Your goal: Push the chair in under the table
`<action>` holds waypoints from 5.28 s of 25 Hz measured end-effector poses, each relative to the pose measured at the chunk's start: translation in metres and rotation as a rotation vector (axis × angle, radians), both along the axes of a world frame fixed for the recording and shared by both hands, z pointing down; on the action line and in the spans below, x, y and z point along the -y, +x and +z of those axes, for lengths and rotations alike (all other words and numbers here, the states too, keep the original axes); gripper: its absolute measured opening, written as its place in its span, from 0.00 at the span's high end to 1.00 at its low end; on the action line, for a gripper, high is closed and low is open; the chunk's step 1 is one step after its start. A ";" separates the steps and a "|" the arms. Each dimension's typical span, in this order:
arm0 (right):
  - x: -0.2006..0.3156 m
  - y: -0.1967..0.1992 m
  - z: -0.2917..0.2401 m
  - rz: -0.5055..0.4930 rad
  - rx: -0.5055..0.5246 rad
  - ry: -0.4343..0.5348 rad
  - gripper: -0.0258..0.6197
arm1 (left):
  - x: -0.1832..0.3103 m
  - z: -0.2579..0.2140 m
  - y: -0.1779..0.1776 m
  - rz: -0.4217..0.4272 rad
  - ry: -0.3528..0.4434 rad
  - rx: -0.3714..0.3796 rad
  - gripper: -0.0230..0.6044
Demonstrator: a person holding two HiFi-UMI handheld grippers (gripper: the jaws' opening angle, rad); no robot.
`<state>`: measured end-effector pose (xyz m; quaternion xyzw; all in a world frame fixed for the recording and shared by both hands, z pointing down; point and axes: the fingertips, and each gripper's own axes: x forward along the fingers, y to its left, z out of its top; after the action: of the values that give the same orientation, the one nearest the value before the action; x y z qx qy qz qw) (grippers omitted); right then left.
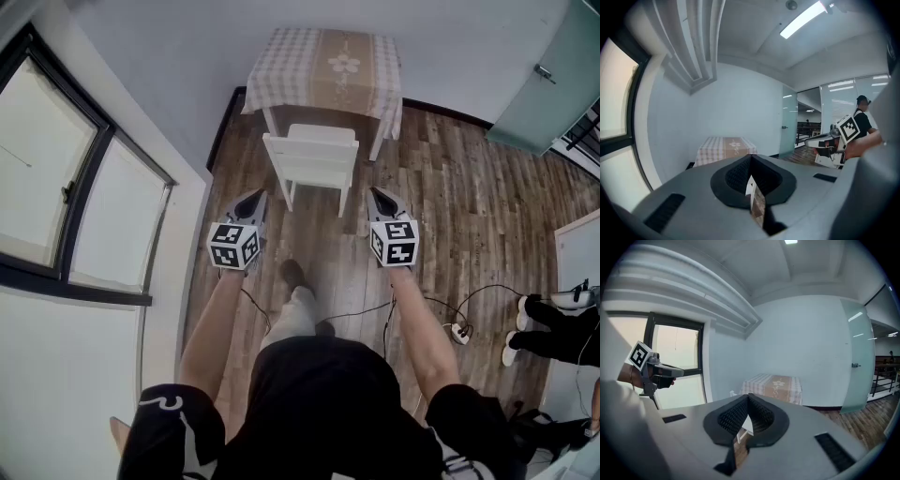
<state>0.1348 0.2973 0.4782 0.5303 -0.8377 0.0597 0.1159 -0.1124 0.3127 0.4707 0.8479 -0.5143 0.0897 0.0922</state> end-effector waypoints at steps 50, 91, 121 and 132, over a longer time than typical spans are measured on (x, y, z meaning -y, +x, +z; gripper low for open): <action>0.218 -0.028 0.049 0.058 -0.032 -0.103 0.94 | 0.236 0.047 -0.056 -0.024 -0.091 -0.027 0.92; 0.303 0.002 0.146 0.160 -0.086 -0.250 0.94 | 0.340 0.138 -0.056 0.049 -0.209 0.070 0.92; 0.301 0.007 0.215 0.139 -0.102 -0.436 0.69 | 0.347 0.216 -0.059 0.068 -0.414 0.112 0.70; 0.311 0.004 0.231 0.135 -0.124 -0.452 0.67 | 0.358 0.248 -0.063 0.061 -0.494 0.163 0.67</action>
<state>0.1390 -0.0138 0.7089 0.5485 -0.7569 0.2205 0.2786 -0.1758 -0.0456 0.7190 0.8047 -0.4568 0.2834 0.2520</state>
